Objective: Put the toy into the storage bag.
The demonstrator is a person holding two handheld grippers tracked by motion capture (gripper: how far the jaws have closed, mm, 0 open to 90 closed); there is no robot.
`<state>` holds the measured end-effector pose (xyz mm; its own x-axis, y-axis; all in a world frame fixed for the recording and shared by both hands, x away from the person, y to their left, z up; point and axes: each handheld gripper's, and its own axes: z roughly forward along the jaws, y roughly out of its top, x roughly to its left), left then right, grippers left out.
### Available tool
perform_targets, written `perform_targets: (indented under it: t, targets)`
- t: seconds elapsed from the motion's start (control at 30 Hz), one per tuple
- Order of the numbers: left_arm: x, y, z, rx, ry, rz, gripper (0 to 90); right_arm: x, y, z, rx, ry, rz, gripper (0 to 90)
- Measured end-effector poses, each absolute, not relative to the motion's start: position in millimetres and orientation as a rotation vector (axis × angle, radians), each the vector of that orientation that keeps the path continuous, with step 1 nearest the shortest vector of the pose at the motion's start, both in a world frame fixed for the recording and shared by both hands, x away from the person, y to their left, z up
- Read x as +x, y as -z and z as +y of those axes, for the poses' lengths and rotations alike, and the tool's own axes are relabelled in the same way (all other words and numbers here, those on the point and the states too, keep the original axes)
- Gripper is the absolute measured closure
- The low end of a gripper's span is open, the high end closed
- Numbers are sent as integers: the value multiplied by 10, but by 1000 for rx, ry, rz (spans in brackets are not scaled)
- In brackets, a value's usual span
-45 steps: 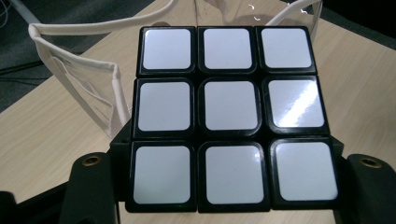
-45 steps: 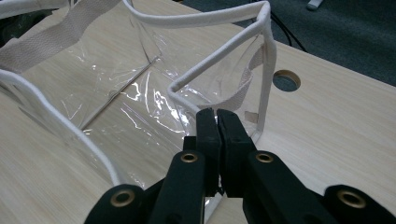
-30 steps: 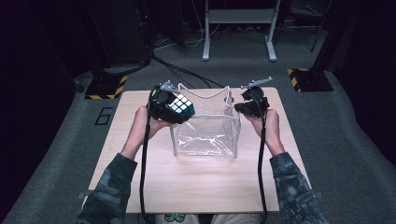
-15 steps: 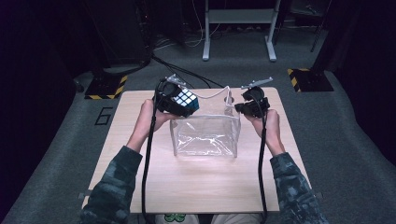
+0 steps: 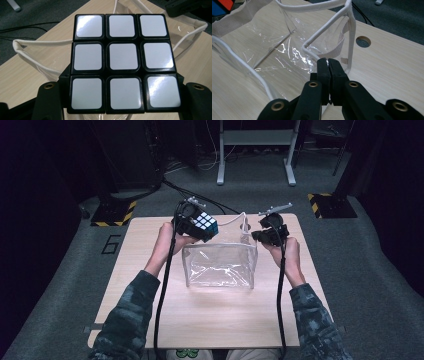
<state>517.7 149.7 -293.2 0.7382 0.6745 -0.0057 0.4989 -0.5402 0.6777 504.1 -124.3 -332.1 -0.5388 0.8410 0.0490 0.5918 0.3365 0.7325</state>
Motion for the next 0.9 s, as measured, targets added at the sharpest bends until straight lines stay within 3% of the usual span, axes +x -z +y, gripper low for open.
perform_targets:
  t: [0.9]
  targets:
    - [5405,3159,1296,2325,-285,932,339,5039,3325,-1256,1260,-1030,2270,882]
